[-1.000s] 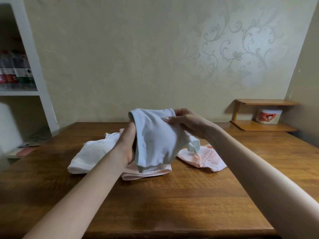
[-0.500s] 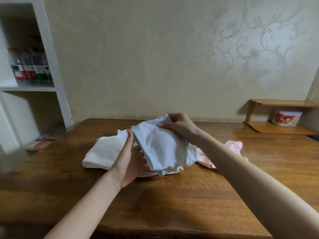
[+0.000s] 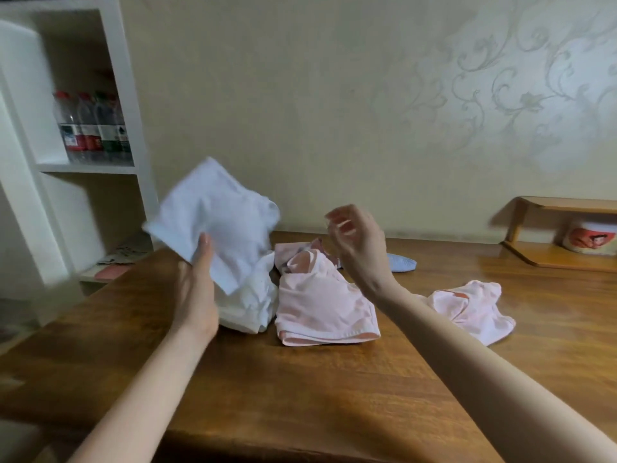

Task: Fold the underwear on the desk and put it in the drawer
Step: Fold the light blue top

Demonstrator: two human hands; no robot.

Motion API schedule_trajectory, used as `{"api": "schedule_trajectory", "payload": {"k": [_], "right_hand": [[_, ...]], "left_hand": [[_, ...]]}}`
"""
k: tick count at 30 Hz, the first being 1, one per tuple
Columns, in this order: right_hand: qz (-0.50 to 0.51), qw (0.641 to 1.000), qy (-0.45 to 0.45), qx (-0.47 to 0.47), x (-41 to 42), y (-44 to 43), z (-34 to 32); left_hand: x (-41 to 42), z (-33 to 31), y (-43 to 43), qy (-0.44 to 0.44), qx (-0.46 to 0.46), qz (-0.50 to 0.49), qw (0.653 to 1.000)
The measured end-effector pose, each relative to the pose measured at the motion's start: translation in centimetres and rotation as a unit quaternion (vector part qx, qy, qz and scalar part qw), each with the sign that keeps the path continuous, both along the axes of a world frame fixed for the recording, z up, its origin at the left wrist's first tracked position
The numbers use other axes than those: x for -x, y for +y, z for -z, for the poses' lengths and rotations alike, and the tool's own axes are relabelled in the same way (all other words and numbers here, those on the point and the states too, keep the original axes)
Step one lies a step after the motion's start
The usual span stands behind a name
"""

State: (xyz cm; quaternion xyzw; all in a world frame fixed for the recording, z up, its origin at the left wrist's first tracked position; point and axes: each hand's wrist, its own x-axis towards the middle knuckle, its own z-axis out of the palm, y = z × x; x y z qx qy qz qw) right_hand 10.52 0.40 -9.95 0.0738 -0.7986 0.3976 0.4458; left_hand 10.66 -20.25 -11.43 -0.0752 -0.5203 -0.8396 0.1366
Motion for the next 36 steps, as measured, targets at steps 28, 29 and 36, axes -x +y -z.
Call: {"api": "schedule_trajectory", "payload": {"k": [28,29,36], "right_hand": [[-0.353,0.837,-0.317,0.271,2.1,-7.3,4.3],[-0.357,0.835,-0.322,0.269,2.1,-7.5,4.2],[-0.184,0.882,-0.422,0.096,2.1,-7.9,6.2]], "left_hand": [[4.2,2.7,-9.0,-0.071,0.358,-0.059,0.929],[4.2,2.3,-9.3,-0.062,0.356,-0.074,0.929],[4.4,4.9,-9.6,-0.205,0.555,-0.033,0.805]]}}
